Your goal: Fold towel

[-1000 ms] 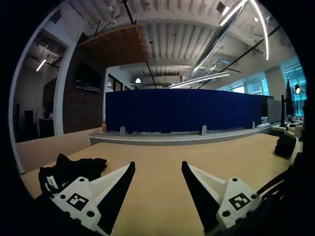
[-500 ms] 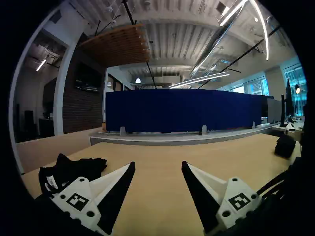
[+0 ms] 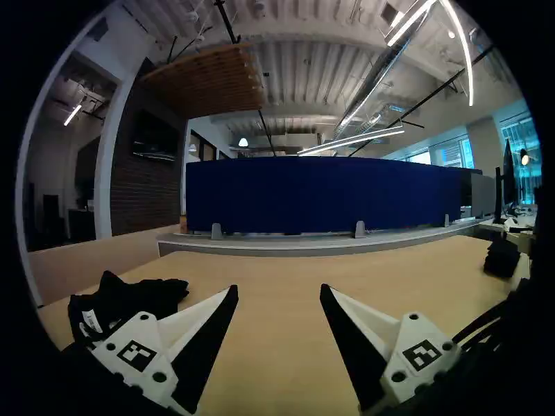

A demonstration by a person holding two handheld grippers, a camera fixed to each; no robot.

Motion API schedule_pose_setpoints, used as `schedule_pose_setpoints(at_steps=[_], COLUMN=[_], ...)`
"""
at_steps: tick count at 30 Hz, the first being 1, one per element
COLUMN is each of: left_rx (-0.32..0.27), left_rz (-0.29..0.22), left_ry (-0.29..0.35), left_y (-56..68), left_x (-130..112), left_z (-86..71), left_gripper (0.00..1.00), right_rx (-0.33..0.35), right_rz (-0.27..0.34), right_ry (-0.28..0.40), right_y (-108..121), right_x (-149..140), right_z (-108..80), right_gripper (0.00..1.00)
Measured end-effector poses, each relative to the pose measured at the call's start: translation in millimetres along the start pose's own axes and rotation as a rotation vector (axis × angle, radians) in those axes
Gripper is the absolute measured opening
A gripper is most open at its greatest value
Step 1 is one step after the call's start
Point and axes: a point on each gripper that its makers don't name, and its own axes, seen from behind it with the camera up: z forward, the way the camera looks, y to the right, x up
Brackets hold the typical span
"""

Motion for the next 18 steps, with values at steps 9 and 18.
schedule_pose_setpoints(at_steps=[9, 18], left_rx=[0.000, 0.000], left_rz=[0.000, 0.000], left_ry=[0.000, 0.000], left_y=[-0.3, -0.4], left_x=[-0.4, -0.3], left_z=[-0.1, -0.1], left_gripper=[0.87, 0.87], right_rx=[0.015, 0.014], right_rz=[0.004, 0.004], right_ry=[0.000, 0.000], right_y=[-2.7, -3.0], right_x=[1.5, 1.6], right_z=[-1.7, -2.7], right_gripper=[1.00, 1.00])
